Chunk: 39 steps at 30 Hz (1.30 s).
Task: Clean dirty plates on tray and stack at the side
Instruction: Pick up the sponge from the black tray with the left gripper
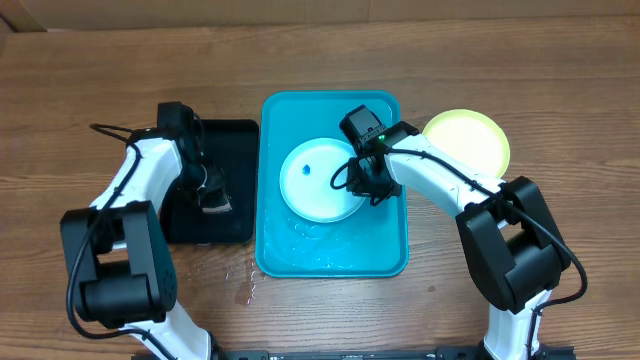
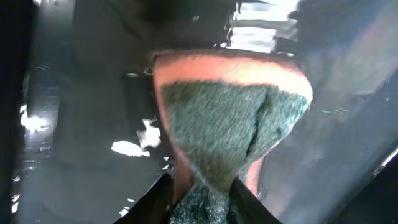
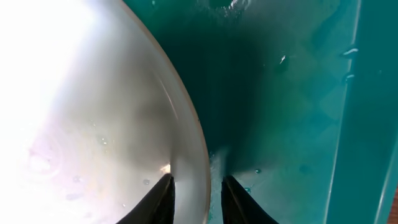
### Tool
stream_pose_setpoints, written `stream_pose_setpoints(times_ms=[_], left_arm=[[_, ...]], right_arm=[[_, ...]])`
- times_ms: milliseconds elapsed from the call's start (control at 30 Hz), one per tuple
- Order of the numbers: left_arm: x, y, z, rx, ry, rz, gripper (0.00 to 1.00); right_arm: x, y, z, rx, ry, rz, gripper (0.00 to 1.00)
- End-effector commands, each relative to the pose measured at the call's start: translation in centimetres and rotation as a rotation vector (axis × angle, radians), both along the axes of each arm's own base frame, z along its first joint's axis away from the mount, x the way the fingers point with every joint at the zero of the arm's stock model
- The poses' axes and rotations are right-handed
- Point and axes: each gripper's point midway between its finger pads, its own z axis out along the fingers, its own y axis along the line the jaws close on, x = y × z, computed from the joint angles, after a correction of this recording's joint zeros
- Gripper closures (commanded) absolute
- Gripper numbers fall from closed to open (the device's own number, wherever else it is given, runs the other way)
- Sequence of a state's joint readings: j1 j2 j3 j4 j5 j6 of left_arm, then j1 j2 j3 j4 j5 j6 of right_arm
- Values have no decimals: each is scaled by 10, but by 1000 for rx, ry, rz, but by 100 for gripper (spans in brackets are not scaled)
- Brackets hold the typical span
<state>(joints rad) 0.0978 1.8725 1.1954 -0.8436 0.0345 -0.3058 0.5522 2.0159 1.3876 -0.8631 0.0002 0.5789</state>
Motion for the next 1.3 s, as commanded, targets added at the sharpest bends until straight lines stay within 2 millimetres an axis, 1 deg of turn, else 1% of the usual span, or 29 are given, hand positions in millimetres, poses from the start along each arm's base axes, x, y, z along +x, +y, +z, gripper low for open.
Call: stream_pose_setpoints(times_ms=[0,133,233,333,467,600,700,800,933,967,1000,1033,1067,1100,1133,1200,1267], left_arm=[[-1,-10,-15,-46,21,-54,77],[4,-10,-11,-42,3,-70,78],[7,-9,-4,-41,-2,-79,65],[11,-9,5,-39,-13,-84,60],[15,-9,17,-37,-24,-95,58],[13,-9,14,-37,-20,-100,59],[11,-12,6,-35,-25,-112,59],[6,-17,-4,-36,-22,-125,62],[5,-24,-9,-36,-26,-147,73],[5,-24,-9,-32,-28,-155,78],[5,-23,-9,-24,-26,-155,88],[4,-23,-9,-24,-25,-154,93],[4,-22,-9,-22,-25,-153,96],[4,-22,-9,-17,-25,-153,96],[4,-21,-9,-12,-23,-153,96],[4,-20,-9,-6,-21,-152,96],[4,-20,-9,-6,-21,-152,96]], right_arm=[[3,2,1,4,-21,5,70],[6,4,1,12,-32,5,69],[6,4,1,12,-32,5,69],[6,4,1,12,-32,5,69],[6,4,1,12,-33,5,69],[6,4,1,12,-32,5,69],[6,4,1,12,-32,5,69],[6,4,1,12,-33,5,68],[8,5,2,18,-42,5,68],[9,6,2,21,-47,4,68],[9,6,2,22,-48,4,68],[9,6,2,21,-47,4,68],[9,6,2,21,-47,4,68],[9,6,2,21,-47,4,69],[9,6,1,21,-46,4,75],[8,5,0,19,-43,4,96],[7,5,-2,20,-44,4,96]])
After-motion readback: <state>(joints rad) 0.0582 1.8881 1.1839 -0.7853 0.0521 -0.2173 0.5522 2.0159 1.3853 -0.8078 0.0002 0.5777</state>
